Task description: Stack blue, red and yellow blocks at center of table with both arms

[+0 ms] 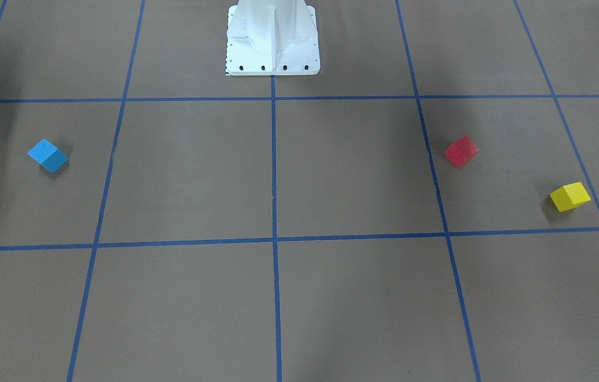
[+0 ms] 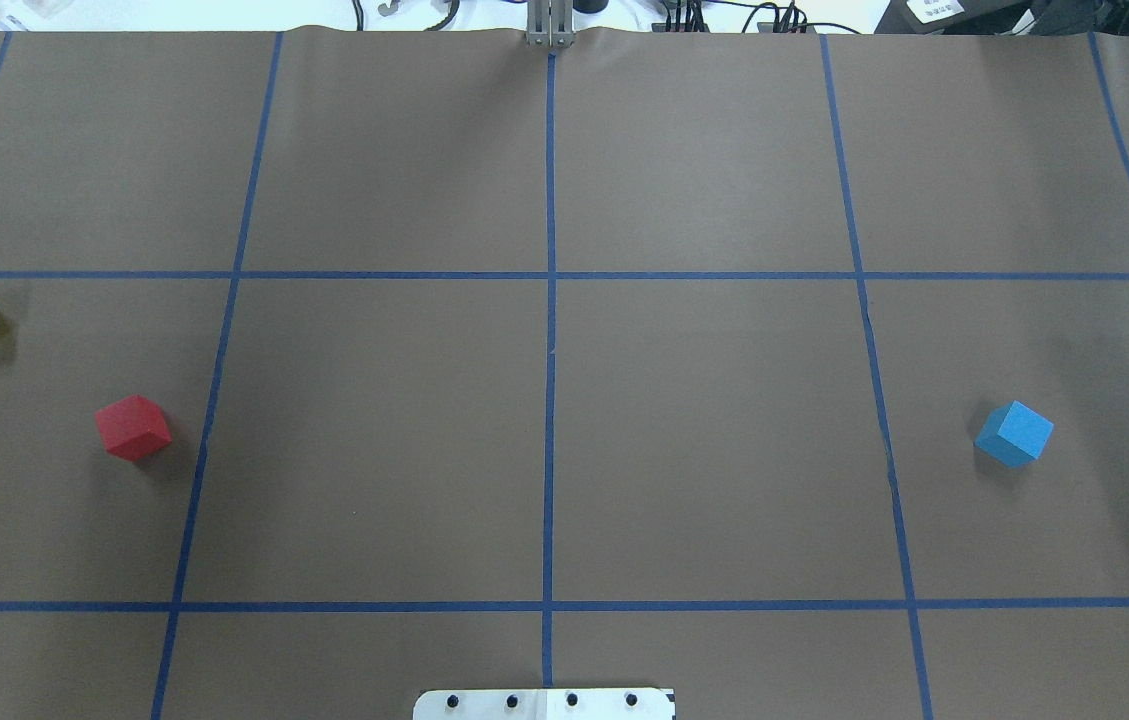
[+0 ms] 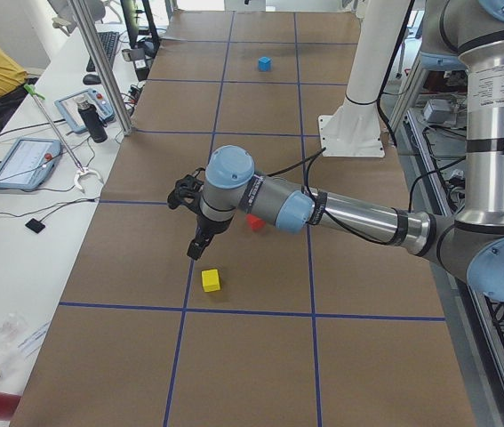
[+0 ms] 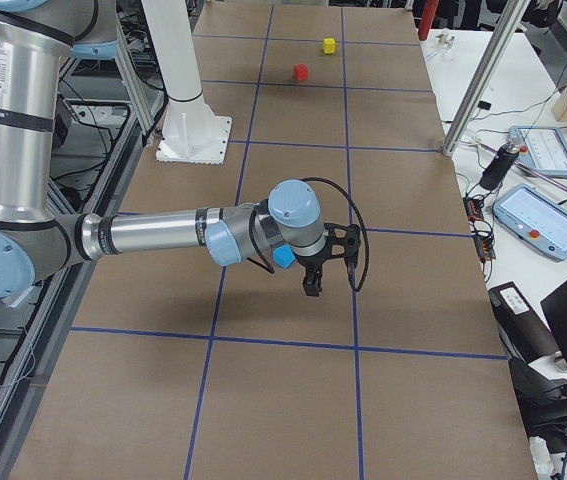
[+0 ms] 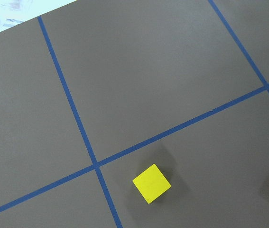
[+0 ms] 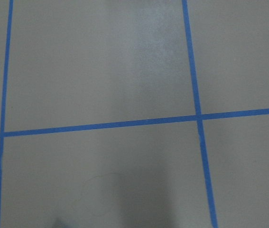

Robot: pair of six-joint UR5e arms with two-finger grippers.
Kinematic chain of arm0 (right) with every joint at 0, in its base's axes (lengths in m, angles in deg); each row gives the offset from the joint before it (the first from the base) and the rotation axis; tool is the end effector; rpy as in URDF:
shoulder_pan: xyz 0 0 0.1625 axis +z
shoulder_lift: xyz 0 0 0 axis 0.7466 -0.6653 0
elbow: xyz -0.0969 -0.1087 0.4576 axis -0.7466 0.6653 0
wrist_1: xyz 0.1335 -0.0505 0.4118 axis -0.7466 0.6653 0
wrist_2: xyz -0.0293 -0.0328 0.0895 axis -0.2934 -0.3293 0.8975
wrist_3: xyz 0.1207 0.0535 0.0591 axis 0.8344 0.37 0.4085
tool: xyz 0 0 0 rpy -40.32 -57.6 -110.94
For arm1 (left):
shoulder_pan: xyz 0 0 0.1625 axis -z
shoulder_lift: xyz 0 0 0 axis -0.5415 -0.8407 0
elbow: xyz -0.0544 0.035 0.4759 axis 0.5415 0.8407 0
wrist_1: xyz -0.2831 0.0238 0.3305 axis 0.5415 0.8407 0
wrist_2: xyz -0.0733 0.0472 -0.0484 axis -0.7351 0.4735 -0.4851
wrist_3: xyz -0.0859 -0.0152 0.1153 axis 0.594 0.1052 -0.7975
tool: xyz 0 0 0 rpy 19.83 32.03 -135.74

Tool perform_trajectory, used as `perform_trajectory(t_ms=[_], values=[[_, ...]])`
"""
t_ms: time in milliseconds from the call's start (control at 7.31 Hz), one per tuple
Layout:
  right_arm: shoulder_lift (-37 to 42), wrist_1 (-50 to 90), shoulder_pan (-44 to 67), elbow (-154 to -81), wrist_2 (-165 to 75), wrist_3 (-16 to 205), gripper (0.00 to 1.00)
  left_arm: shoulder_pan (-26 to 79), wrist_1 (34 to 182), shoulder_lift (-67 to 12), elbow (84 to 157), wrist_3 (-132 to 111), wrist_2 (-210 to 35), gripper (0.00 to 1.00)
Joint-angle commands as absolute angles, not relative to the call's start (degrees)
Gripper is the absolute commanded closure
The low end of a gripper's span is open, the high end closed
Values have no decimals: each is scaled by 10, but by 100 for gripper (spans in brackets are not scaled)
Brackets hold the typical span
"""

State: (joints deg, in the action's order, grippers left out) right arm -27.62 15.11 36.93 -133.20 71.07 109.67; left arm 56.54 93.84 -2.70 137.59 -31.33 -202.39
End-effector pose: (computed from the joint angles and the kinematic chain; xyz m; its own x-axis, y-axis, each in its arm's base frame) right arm -0.0142 -0.4595 0.6143 0.5731 0.1316 0.8089 -0.2640 0.9641 0.0301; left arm -0.0225 -0.4947 0.5946 0.6781 0.4135 -0.6076 -0.0853 0.8654 0.4937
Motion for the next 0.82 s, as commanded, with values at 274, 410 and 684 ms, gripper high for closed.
perform_trajectory(t_ms=[274, 410, 684], values=[[-296, 140, 118, -1435, 498, 1446, 1, 566, 939, -27, 1377, -314, -2025, 0], [-298, 140, 41, -1436, 417, 1529, 1, 566, 939, -27, 1377, -314, -2025, 0], [-307, 140, -62, -1436, 317, 1638, 1, 566, 939, -27, 1377, -315, -2025, 0]])
